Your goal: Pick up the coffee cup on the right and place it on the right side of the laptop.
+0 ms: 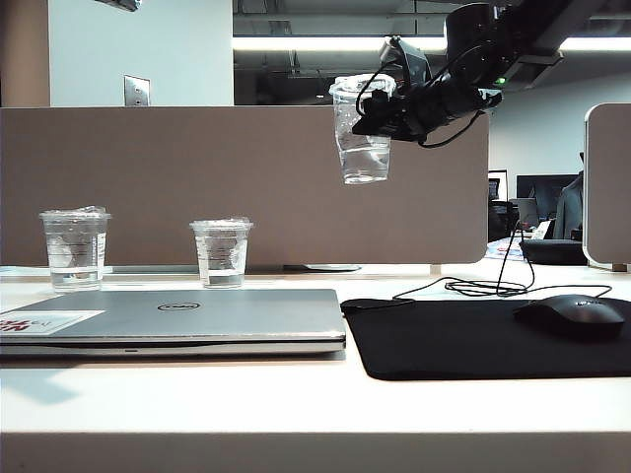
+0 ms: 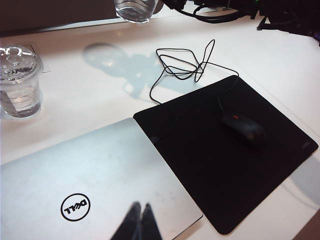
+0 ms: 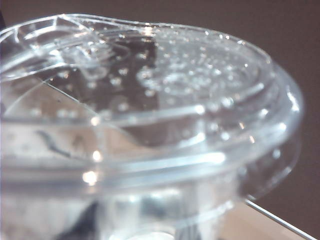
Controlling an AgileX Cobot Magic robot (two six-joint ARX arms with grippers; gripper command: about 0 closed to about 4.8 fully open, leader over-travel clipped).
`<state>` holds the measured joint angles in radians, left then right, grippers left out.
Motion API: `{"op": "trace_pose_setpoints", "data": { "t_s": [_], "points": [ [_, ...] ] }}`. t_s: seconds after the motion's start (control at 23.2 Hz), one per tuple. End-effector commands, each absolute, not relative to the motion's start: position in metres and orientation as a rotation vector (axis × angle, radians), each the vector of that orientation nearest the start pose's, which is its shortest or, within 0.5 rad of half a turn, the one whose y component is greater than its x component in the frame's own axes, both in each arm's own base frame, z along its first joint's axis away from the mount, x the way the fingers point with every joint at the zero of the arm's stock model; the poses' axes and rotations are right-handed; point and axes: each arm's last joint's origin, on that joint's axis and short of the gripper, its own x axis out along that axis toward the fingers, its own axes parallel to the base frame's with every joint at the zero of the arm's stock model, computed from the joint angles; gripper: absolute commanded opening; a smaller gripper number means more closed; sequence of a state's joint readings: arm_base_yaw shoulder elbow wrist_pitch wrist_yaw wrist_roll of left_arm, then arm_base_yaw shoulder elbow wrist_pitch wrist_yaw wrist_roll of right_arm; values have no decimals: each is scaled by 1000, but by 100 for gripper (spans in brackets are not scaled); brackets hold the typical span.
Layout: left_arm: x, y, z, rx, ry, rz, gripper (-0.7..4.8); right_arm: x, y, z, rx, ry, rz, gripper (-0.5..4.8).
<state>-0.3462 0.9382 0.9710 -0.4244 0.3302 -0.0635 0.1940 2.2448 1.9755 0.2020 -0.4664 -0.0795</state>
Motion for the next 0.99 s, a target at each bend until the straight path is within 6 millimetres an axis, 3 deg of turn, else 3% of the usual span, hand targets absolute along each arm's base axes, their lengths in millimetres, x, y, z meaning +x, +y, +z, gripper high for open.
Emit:
{"op": "trace_pose_setpoints", "data": {
  "t_s": [0.04,0.17,0.35,0.78,0.99],
  "points": [
    [180,-75,350,-55,407,-662,-5,512,114,310,-82,-42,641,203],
    [180,-75,350,-55,407,-662,-5,494,107,289,-77,-59,511,202],
    [180,-75,350,-55,407,-662,-5,460,100,267,-74,-7,512,202],
    [180,-75,350,-55,407,-662,-5,364,83,254,3,-52,541,202],
    [180,-75,350,-55,407,-661,-5,323,77,232,24,-41,547,202]
  ]
}}
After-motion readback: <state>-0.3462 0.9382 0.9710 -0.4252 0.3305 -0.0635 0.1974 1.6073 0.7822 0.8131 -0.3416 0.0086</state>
